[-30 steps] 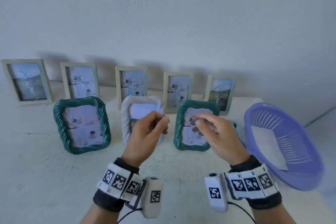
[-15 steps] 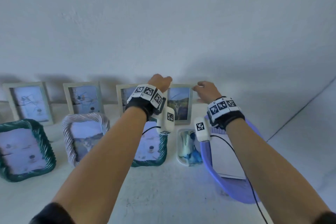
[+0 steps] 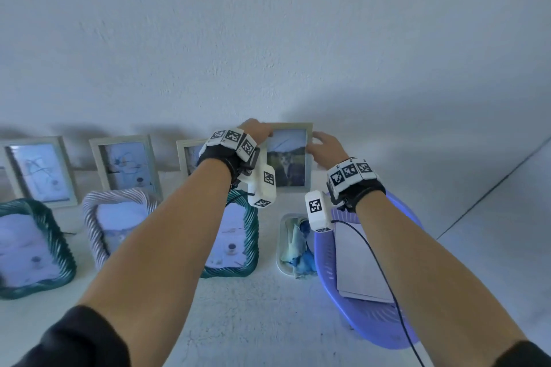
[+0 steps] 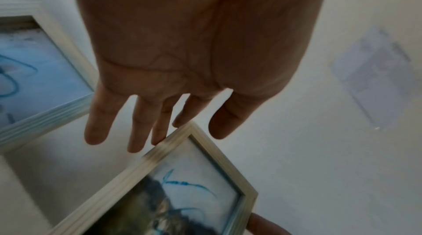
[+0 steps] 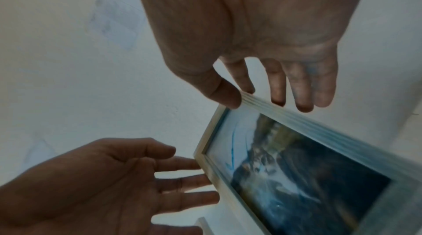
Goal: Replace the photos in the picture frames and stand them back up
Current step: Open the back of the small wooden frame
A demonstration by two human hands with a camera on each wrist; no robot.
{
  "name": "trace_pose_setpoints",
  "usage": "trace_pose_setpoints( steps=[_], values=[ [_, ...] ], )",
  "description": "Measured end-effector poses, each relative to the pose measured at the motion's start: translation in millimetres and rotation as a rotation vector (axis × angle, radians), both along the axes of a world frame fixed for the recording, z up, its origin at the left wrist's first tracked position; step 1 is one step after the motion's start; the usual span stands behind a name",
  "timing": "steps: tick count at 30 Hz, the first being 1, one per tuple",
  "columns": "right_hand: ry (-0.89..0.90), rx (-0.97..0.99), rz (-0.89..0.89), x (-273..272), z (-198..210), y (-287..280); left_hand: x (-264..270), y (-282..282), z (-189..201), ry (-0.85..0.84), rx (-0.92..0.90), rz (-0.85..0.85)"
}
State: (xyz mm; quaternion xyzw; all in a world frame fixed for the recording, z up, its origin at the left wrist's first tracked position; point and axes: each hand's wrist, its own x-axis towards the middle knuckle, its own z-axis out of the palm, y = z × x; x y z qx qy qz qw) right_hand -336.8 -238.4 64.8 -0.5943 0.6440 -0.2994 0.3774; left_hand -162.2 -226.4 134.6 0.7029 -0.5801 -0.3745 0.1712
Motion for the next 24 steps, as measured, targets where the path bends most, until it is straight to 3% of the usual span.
trace_pose_setpoints(
  steps=[3, 7, 12, 18, 24],
  values=[
    [-0.059, -0.184, -0.036, -1.5, 24.6, 16.7, 4.1, 10.5, 16.5, 0.081, -0.076, -0.026],
    [-0.139, -0.339, -0.082, -4.6, 50.0, 48.0, 14.5, 37.9, 33.9, 0.332, -0.202, -0.022],
    [-0.336, -0.371, -0.049, 1.3, 71.6, 116.6, 29.5, 95.3, 38.1, 0.381, -0.366, -0.086],
    [-0.572, -0.320, -0.007, 27.4, 46.6, 204.8, 57.0, 186.6, 17.9, 0.410, -0.407, -0.147],
    [-0.709, -0.215, 0.012, 62.9, -10.1, 277.8, 88.9, 246.2, -47.3, 0.304, -0.278, -0.105]
  ],
)
